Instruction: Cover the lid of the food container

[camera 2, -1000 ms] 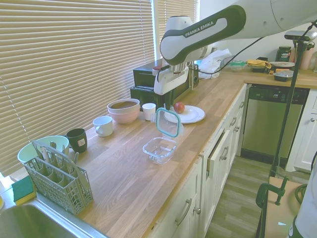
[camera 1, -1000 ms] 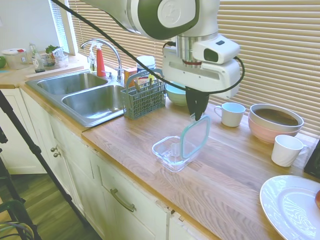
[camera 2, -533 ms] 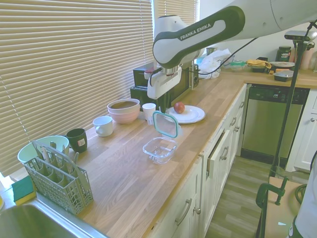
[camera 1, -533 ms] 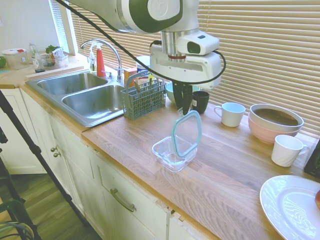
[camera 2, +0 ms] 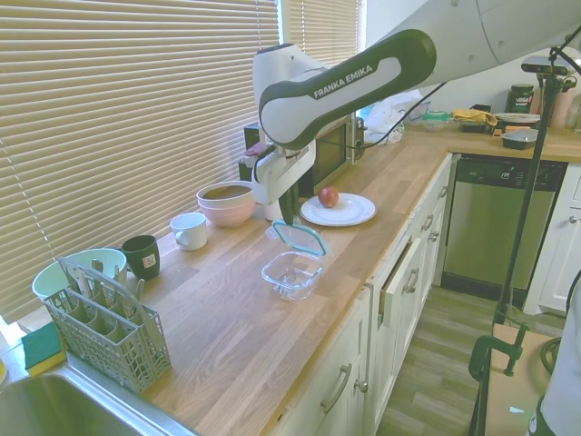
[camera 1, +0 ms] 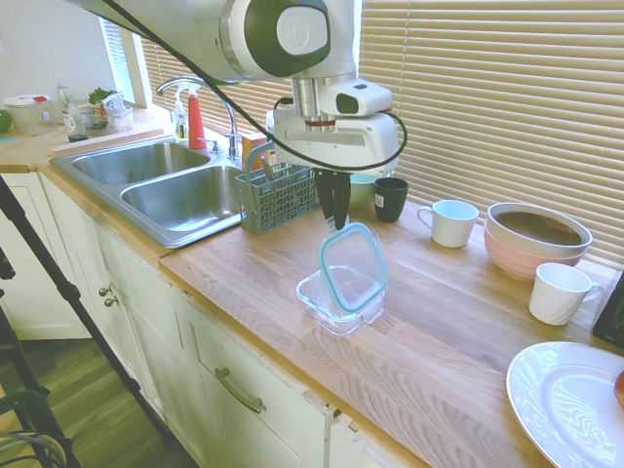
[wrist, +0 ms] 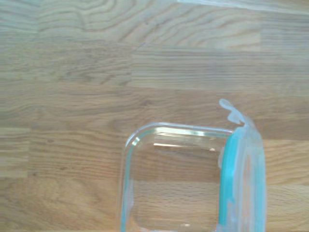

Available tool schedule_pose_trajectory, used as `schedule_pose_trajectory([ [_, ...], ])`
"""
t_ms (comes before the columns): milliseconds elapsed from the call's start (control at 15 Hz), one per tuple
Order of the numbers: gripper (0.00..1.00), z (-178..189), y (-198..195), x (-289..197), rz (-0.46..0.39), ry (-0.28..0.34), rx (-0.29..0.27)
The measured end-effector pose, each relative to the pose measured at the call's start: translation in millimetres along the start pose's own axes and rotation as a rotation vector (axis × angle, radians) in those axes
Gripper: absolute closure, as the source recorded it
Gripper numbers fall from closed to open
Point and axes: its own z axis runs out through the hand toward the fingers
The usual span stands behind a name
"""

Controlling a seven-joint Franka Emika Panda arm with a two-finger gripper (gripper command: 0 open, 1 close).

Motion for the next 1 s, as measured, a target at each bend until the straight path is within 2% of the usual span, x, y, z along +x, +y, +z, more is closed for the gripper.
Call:
schedule_pose_trajectory([
  [200,1.0,15.5,-10.4,-12.2,-0.018,0.004,-0.019],
  [467,1.0,36.0,-35.7,-29.0,-0.046,0.019,-0.069],
  [733,1.0,37.3,-46.8,-37.8,-0.081,0.06,-0.111],
  [1000,1.0,48.9,-63.1,-48.6,-0.107,0.067,-0.14],
])
